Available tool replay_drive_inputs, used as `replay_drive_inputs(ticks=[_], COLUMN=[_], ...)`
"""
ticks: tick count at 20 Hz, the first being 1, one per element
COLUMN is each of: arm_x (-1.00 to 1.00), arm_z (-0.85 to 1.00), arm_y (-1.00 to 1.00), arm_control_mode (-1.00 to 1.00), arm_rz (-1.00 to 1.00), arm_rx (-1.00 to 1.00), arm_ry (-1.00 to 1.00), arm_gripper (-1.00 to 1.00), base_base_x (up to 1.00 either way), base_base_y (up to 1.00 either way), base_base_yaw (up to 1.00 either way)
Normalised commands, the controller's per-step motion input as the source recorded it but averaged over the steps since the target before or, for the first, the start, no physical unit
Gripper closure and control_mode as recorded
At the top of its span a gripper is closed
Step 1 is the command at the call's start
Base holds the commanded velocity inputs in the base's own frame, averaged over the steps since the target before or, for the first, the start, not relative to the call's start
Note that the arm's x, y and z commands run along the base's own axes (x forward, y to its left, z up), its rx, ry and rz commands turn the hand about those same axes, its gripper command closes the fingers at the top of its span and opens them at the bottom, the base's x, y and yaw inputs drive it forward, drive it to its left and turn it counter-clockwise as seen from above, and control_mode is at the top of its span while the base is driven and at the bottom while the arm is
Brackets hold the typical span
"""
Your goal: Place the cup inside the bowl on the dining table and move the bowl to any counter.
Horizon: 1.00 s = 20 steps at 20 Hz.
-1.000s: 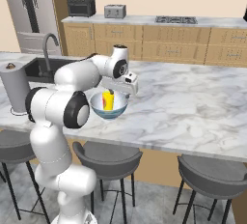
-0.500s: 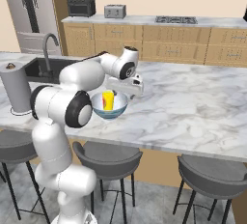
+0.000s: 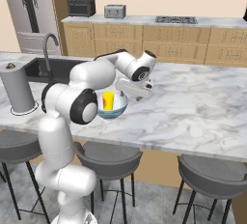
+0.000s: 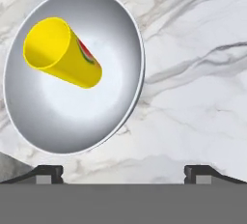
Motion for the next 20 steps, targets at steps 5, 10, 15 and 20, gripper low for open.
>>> replay_drive_inputs(ticks=[5, 10, 15, 20], arm_x=[0.20, 0.28, 0.47, 0.29], arm_z=[0.00, -0.01, -0.04, -0.04], arm_y=[-0.14, 0.02, 0.11, 0.11], arm_control_mode=[-1.00, -1.00, -1.00, -1.00], arm_rz=[0.13, 0.01, 0.00, 0.00], arm_rx=[0.20, 0.03, 0.00, 0.00], arm_ry=[0.00, 0.03, 0.09, 0.12], arm_gripper=[-1.00, -1.00, -1.00, -1.00], base_base_x=[0.00, 0.00, 0.00, 0.00], base_base_y=[0.00, 0.00, 0.00, 0.00], base_base_yaw=[0.00, 0.00, 0.00, 0.00])
